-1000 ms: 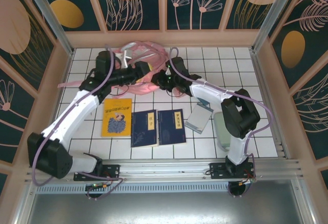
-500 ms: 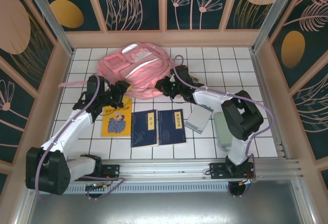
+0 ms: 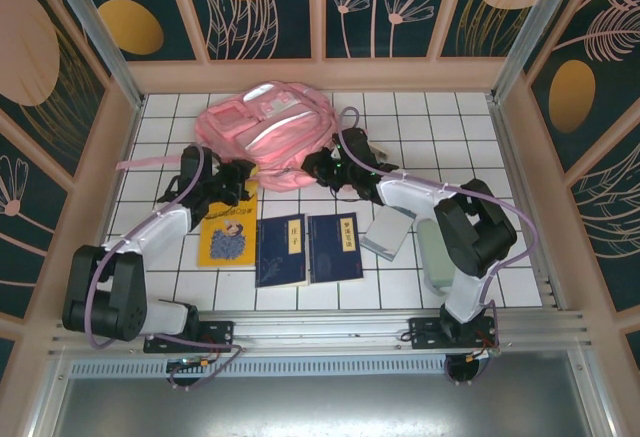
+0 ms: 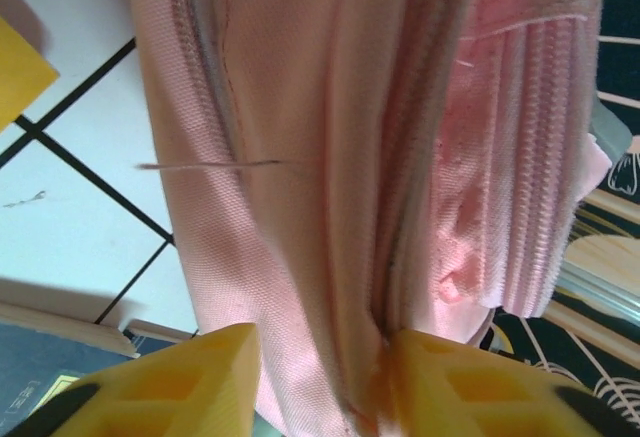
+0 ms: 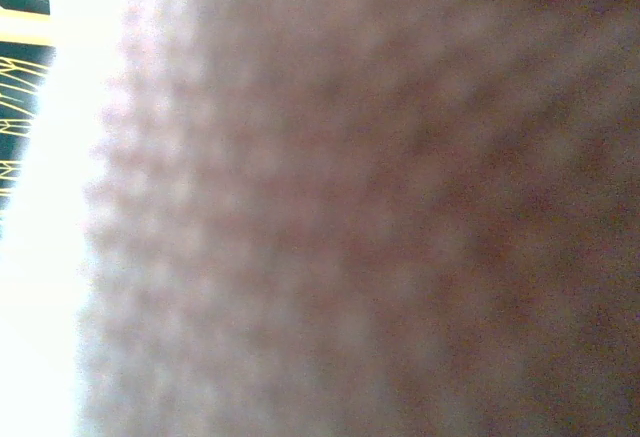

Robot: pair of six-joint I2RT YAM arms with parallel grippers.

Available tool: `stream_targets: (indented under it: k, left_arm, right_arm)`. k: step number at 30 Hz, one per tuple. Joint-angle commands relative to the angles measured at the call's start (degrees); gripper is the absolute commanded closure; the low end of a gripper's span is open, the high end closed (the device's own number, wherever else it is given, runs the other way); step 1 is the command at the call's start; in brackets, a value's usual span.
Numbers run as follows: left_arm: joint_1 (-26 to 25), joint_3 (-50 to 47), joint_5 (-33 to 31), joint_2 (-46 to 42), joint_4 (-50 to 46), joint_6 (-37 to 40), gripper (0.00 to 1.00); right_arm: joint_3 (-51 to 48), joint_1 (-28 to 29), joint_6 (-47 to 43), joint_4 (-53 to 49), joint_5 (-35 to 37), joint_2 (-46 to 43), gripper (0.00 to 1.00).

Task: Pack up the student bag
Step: Unzip the student bag at the top-center of the table.

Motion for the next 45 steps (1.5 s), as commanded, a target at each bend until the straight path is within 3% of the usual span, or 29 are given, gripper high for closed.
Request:
stream_targets:
  k: [1,4,5,8,11,16,19,23,26,30,35,38,40,45]
  left_arm:
    - [1.0,1.9,-2.1,1.6,4.8,-3.4,0.75]
    - [1.6,3.2,-2.4,2.0,3.8,-2.4,0.98]
    - [1.9,4.0,-2.3,2.0,2.9,-1.7,1.00]
    - [3.4,6.4,-1.5,1.4,-0.6,1.7,1.00]
    - [5.4,8.4,-1.3,0.3,-5.3,6.3,1.00]
    - [7.8,12.3,2.4,0.9,-11.6,14.5,1.00]
    - [7.8,15.1,2.9,1.3,-16.2,20.3,1.00]
    - [7.8,16.5,2.5,-0.2,-18.3,23.1,1.00]
    - [7.8,15.0,4.1,-0.8,-15.4,21.6,1.00]
    - [7.8,15.0,5.3,-0.1,-14.4,20.4,1.00]
    - [7.8,12.0,7.0,-0.6,-10.5,17.2,1.00]
    - [7.8,10.7,7.1,-1.5,-9.0,15.5,1.00]
    - [7.8,10.3,7.5,-1.8,-8.0,14.9,1.00]
    - [7.8,9.8,8.3,-1.8,-6.5,13.0,1.00]
  right_arm:
    - [-0.4,2.4,-2.7,2.8,-3.7,-2.4,1.00]
    - [-0.2,2.9,-6.1,0.3,-2.9,-2.4,1.00]
    - [-0.1,2.9,-7.4,-1.0,-2.7,-2.5,1.00]
    - [1.0,2.6,-15.0,-6.3,-3.0,-3.9,0.95]
    - [2.5,2.3,-24.9,-13.7,-2.6,-6.6,0.80]
    - [-0.2,2.4,-36.3,-21.2,0.7,-16.0,0.72]
    - [-5.4,3.1,-40.7,-15.9,-2.7,-22.6,0.68]
    - [-11.3,5.5,-49.8,-9.0,-10.2,-30.6,0.50]
    - [-7.3,7.2,-56.3,-14.3,-11.9,-30.1,0.51]
    - [0.9,7.0,-64.2,-22.9,-22.9,-27.0,0.54]
    - [10.3,7.7,-75.7,-33.1,-11.1,-20.3,0.56]
    - [18.1,7.0,-70.9,-34.9,-8.5,-13.4,0.50]
    - [23.1,7.1,-64.8,-35.7,-11.7,-9.0,0.49]
    - [21.9,9.8,-58.2,-29.8,-9.8,-8.2,0.47]
